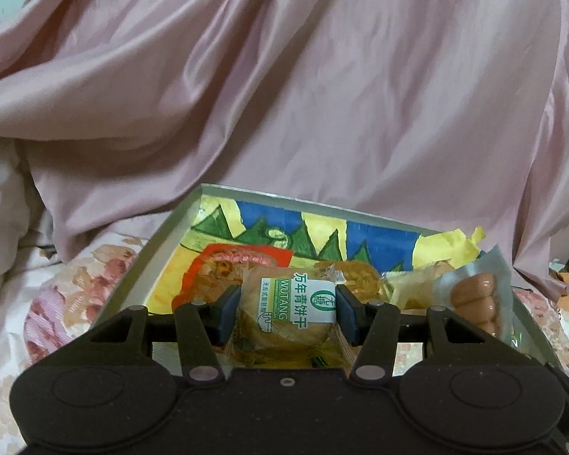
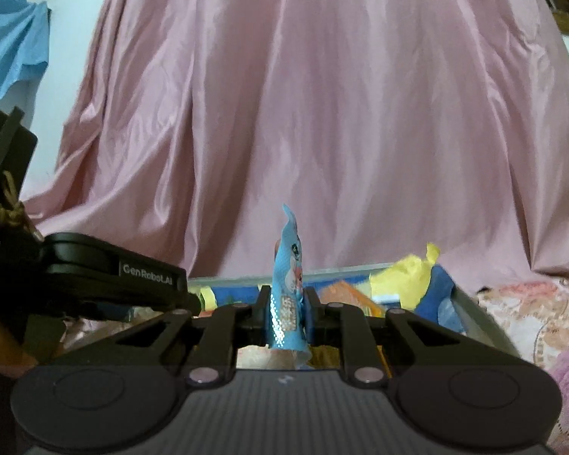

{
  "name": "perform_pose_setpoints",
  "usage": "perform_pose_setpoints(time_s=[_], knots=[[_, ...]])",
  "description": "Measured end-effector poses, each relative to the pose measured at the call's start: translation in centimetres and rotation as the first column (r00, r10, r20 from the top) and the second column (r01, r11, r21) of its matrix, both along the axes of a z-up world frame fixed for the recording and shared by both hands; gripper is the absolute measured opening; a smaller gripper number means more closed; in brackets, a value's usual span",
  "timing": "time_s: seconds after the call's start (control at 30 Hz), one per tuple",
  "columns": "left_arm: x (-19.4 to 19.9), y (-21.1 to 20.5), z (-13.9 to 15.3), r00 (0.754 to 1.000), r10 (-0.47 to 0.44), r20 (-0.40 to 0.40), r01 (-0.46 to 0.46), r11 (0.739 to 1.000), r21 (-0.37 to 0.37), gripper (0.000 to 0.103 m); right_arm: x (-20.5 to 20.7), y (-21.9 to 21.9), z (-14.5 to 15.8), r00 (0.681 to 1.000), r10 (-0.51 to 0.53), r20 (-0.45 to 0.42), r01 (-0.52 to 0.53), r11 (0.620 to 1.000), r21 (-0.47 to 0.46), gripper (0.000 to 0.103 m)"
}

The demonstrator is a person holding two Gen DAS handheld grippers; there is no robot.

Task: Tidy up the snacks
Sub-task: 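Carry both snacks over the grey tray and lower them inside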

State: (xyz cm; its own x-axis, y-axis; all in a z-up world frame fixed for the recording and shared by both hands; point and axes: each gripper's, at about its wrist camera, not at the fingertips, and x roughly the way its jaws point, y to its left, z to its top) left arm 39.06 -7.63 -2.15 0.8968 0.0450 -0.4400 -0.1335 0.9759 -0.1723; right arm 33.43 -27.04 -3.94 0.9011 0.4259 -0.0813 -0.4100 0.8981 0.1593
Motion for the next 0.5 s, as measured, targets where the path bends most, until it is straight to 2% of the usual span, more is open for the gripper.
perform_pose_setpoints(time_s=[0.17,0.5], knots=[[0.28,0.21,-0.43,1.0,-0.001,-0.004,0.001,1.0,-0.001,0.055,0.76,0.45,-0.31,1.0,-0.009,-0.029,0.008,0.999,-0.033,0.019],[0.4,0.47,-0.69,1.0,0.003,-0.004,-0.003,1.0,-0.005,0.056,1.16,0.64,-0.39,0.999,-0.004,-0.052,0.003,1.0,-0.019,0.019]])
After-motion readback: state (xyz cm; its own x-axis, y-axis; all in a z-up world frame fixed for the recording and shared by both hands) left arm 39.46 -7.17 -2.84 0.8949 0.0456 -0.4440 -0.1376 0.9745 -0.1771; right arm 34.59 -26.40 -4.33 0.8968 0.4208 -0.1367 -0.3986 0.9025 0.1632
